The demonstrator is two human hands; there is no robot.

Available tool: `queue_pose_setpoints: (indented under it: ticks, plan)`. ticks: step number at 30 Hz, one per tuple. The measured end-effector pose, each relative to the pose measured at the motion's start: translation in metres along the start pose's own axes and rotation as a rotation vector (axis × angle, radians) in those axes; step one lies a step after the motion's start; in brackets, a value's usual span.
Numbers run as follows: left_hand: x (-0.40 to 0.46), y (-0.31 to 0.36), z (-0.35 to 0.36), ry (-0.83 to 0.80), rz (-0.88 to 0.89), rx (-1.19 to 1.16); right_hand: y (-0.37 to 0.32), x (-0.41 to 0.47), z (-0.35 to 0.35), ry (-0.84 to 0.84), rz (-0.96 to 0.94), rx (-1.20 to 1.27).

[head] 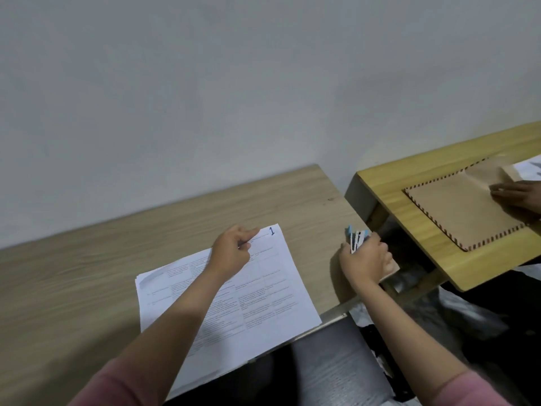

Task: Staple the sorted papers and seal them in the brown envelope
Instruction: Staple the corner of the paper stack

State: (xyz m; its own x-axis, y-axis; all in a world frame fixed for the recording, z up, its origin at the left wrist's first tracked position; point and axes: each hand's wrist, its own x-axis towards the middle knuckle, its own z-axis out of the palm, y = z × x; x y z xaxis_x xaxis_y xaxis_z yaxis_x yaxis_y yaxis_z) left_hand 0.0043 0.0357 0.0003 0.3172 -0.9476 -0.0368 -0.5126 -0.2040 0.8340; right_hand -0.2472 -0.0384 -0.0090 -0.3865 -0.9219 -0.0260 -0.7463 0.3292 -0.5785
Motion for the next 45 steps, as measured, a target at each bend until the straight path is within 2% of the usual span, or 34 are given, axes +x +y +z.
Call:
queue_pose_setpoints:
  ticks: [3,6,8,11,14,18,34,41,45]
  plan:
    - [0.004,0.0,0.009,-0.002,0.011,0.005,0.006,0.001,0.005,-0.036,-0.186,0.125]
    - [0.006,0.002,0.015,-0.004,0.015,0.006,0.008,-0.001,-0.001,-0.133,-0.397,0.338]
    - [0.006,0.004,0.016,-0.001,0.023,0.014,0.007,0.002,-0.006,-0.189,-0.529,0.387]
    - [0.007,0.007,0.017,0.005,0.036,0.026,0.002,0.011,-0.009,-0.388,-0.638,0.411]
    - [0.008,0.011,0.017,0.023,0.028,0.007,-0.006,0.013,-0.014,-0.623,-0.621,0.391]
    - [0.007,0.016,0.017,0.031,0.036,-0.021,-0.019,0.008,-0.016,-0.775,-0.655,0.274]
    - [0.0,0.024,0.022,0.074,0.072,-0.14,-0.046,0.011,-0.005,-1.06,-0.562,0.399]
    - [-0.001,0.021,0.02,0.09,0.065,-0.158,-0.056,0.019,-0.001,-1.113,-0.577,0.356]
    - [-0.002,0.021,0.019,0.089,0.068,-0.16,-0.059,0.021,0.002,-1.088,-0.612,0.323]
